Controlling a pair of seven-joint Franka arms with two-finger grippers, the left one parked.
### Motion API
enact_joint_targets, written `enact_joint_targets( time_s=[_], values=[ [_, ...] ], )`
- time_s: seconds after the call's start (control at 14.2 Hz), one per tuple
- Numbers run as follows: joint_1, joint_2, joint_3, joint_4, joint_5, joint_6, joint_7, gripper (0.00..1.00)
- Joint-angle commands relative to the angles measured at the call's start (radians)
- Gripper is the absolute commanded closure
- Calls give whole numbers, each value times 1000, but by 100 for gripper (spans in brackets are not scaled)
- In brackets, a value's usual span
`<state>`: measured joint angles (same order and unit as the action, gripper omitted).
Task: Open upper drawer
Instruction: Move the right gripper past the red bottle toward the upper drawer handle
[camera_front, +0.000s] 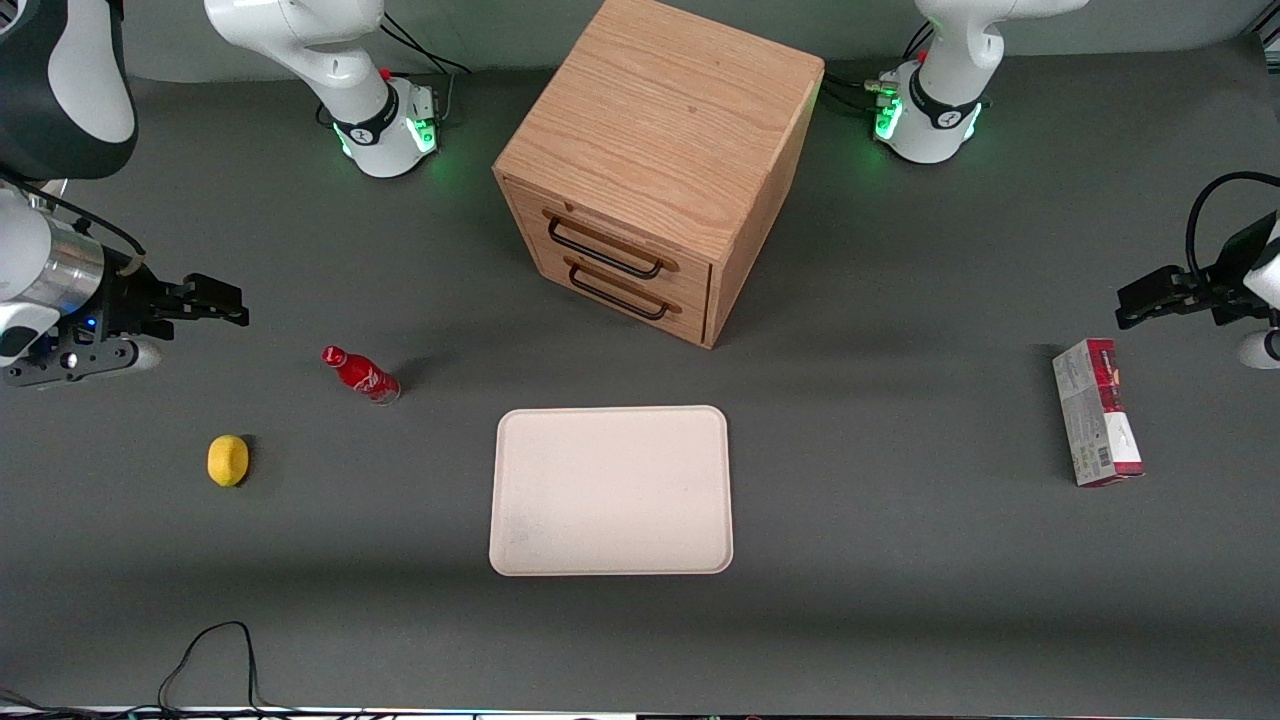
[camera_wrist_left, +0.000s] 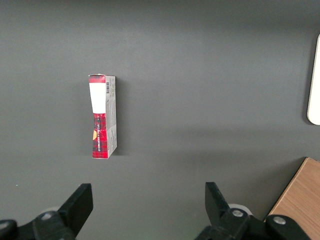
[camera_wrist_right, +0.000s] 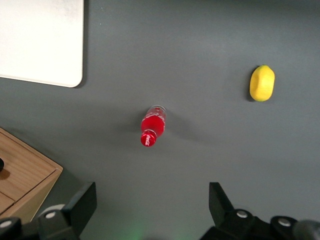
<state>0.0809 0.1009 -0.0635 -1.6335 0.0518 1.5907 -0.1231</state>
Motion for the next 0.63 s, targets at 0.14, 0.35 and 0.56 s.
enact_joint_targets(
  time_s=[0.14,0.35,0.56],
  values=[
    [86,80,-7,103,53,-28,8,0],
    [94,102,11,109,80,-17,5,0],
    [96,129,94,109,109,-3,-3,0]
  ],
)
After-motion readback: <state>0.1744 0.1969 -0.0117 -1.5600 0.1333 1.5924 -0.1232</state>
